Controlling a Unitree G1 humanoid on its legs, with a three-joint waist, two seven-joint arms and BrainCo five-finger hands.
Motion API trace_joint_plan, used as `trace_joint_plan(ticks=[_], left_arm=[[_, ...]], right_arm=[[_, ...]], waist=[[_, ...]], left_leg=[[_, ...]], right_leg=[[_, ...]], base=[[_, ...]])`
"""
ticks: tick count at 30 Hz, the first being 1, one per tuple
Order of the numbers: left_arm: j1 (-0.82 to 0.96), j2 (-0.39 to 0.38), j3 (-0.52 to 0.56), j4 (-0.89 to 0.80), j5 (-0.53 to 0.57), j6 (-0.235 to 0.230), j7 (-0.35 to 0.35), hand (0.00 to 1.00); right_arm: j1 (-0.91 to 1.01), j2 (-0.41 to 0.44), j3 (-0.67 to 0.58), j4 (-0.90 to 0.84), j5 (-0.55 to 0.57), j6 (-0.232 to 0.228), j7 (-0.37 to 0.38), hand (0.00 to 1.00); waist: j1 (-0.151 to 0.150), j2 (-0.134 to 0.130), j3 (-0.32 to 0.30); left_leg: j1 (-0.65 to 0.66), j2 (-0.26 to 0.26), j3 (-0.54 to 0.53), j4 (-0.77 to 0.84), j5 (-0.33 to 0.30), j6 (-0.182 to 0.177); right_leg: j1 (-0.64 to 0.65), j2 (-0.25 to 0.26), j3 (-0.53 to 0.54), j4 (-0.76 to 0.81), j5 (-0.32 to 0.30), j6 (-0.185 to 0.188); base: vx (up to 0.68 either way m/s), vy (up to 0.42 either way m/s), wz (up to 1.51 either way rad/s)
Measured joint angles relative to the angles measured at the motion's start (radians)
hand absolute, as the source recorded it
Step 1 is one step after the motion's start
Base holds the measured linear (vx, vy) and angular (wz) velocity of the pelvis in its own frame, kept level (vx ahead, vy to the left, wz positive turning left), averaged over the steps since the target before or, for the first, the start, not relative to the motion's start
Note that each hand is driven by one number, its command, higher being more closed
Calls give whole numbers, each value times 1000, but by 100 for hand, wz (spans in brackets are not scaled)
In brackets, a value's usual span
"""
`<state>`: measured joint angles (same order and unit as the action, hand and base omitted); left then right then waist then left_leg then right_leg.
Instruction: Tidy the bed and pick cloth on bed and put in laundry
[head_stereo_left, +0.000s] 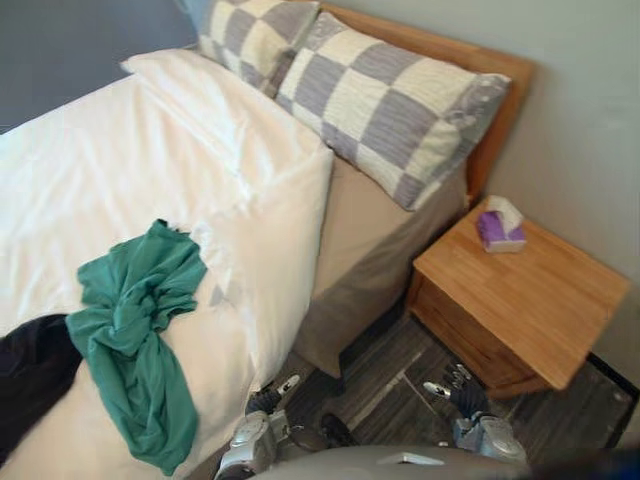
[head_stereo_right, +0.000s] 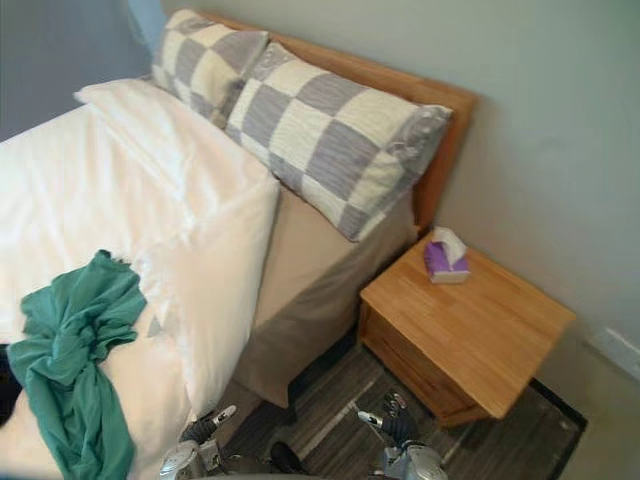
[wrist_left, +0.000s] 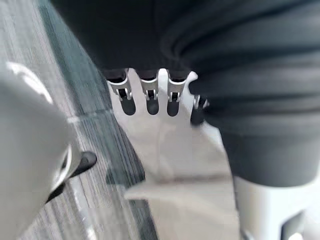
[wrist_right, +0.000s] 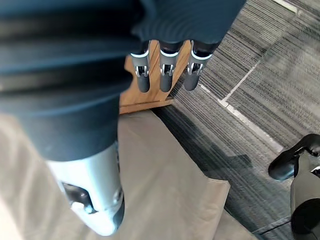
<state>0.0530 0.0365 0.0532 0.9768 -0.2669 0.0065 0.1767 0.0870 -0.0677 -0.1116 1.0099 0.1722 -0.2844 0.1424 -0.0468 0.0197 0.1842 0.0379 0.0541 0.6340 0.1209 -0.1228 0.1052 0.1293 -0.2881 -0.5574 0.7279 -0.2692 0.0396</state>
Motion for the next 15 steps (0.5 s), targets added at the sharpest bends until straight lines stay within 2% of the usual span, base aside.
trace_joint_plan(ticks=[1,2,4,5,6,7,8,9,10,11,13,15], left_arm=[[-6,16,-16,5,-10,6,0,0],[-11,19,-16,16,-21,7,0,0],[-23,20,-16,41,-28,14,2,0],[-23,25,-18,49,-28,23,3,0],[-24,31,-21,47,-28,28,3,0],[-30,50,-19,45,-27,26,3,0],[-22,38,-10,44,-26,32,4,0],[-14,20,-3,43,-24,30,3,0],[5,10,12,44,-16,30,4,0],[13,9,21,46,-15,30,3,0],[26,-2,38,40,-14,24,3,0],[45,3,42,18,-3,15,3,0]], right_arm=[[1,9,-1,-4,3,-2,-2,0],[0,7,0,-3,2,-3,-2,0],[-4,7,3,-14,5,-6,-3,0],[-2,7,8,-14,10,-6,-4,0],[-1,9,12,-10,12,-5,-7,0],[2,23,18,1,15,-1,-9,0],[2,16,15,8,33,5,-14,0],[1,10,15,6,46,4,-19,0],[-4,1,21,5,64,2,-23,0],[-4,-5,27,5,76,2,-24,0],[7,-8,45,6,103,2,-28,0],[15,10,55,5,128,5,-36,0]], waist=[[-6,-13,17],[-8,-7,22],[-21,2,29],[-21,-5,26],[-20,-20,23],[-18,-64,14],[-1,-42,0],[7,-18,-4],[12,2,-7],[6,11,-9],[6,11,-11],[14,-12,-19]], left_leg=[[22,-1,-64,-13,7,-7],[28,0,-97,-19,13,-15],[55,17,-232,-53,37,-51],[57,14,-280,-69,48,-69],[56,2,-310,-78,55,-83],[53,-30,-358,-105,71,-104],[50,-9,-363,-145,97,-111],[50,7,-364,-169,125,-134],[52,19,-369,-207,152,-152],[52,23,-363,-217,161,-153],[64,40,-335,-218,173,-157],[85,53,-339,-218,176,-165]], right_leg=[[-39,16,62,3,-58,-6],[-64,23,91,-7,-75,-8],[-133,75,224,-127,-75,4],[-143,93,288,-217,-54,29],[-146,96,340,-295,-25,35],[-144,92,421,-394,54,34],[-140,110,394,-414,51,28],[-143,121,380,-415,49,25],[-145,132,360,-412,44,23],[-139,137,350,-414,44,23],[-87,163,343,-434,44,23],[-48,180,345,-444,44,22]], base=[[281,-113,177],[271,-139,168],[261,-214,185],[198,-242,162],[175,-270,166],[202,-279,144],[211,-271,116],[199,-220,60],[148,-142,44],[185,-135,71],[212,-96,80],[176,-78,59]])
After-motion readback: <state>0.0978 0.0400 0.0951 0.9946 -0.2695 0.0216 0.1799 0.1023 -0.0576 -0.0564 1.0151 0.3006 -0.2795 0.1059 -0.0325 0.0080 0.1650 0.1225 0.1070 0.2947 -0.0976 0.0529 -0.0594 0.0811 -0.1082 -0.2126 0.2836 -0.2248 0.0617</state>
